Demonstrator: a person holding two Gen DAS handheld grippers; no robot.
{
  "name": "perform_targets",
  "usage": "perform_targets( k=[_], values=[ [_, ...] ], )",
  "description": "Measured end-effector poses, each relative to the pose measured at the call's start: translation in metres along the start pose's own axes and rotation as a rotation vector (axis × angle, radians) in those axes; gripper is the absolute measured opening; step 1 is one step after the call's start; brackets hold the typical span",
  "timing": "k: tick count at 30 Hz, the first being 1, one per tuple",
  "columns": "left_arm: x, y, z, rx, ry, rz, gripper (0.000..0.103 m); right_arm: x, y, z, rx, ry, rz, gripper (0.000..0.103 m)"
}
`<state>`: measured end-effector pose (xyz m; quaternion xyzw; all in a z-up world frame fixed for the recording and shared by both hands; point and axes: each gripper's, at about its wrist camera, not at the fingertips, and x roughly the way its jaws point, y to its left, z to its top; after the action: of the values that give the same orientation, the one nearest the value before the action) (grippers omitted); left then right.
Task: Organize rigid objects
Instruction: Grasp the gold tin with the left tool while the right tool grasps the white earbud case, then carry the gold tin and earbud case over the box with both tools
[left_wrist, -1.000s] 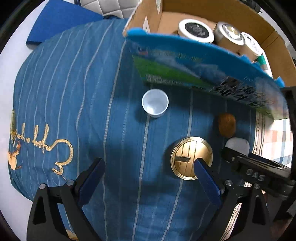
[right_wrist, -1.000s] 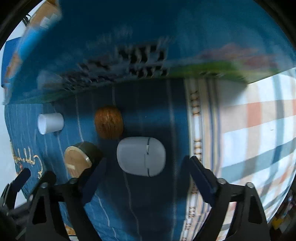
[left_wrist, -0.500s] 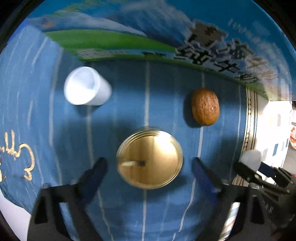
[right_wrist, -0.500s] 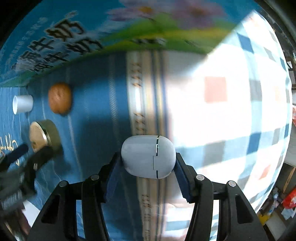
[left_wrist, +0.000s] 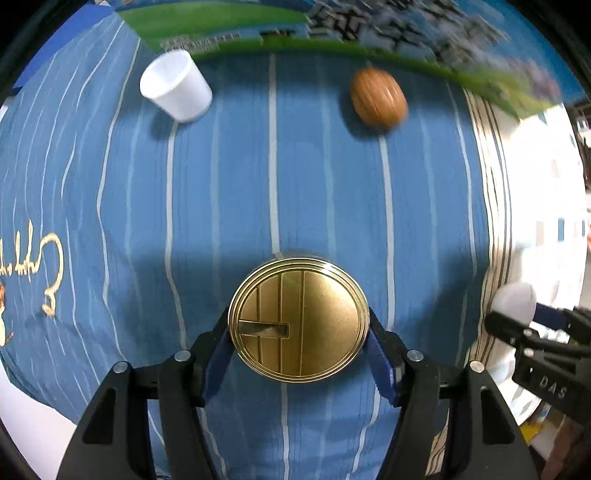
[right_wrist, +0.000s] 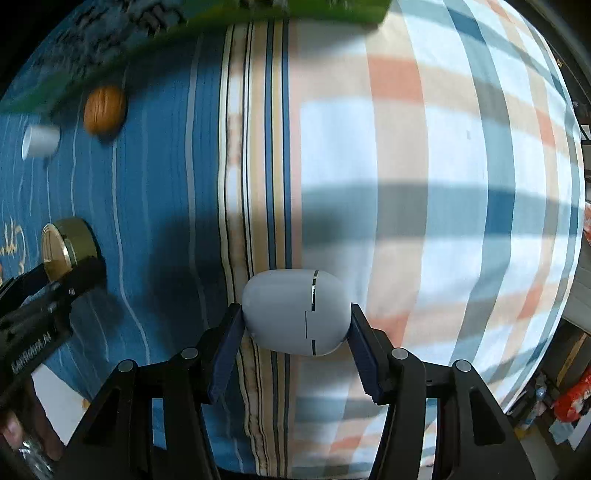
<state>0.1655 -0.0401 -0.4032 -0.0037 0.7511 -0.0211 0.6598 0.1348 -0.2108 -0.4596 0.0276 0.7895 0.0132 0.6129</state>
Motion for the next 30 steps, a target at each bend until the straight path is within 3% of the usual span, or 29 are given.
perform_targets(
  k=[5,16,18,20,30],
  values=[
    [0.011,-0.013,-0.021,0.027,0.022,0.005,0.063,0.003,0.0,-0.015,0.011,-0.004,-0.021,0.058],
    [0.02,-0.033,-0.023,0.022,0.021,0.006,0.063,0.015,0.006,-0.027,0.035,-0.023,-0.069,0.059],
    [0.017,-0.012,-0.022,0.018,0.012,0.006,0.063,0.013,0.006,-0.031,0.033,-0.032,-0.072,0.059],
    [0.013,-0.013,-0.022,0.018,0.002,0.005,0.063,0.014,0.012,-0.026,0.023,-0.036,-0.077,0.059],
    [-0.063,-0.027,-0.039,0.045,-0.138,-0.038,0.063,-0.027,0.023,-0.044,0.011,-0.091,0.004,0.058]
  ],
)
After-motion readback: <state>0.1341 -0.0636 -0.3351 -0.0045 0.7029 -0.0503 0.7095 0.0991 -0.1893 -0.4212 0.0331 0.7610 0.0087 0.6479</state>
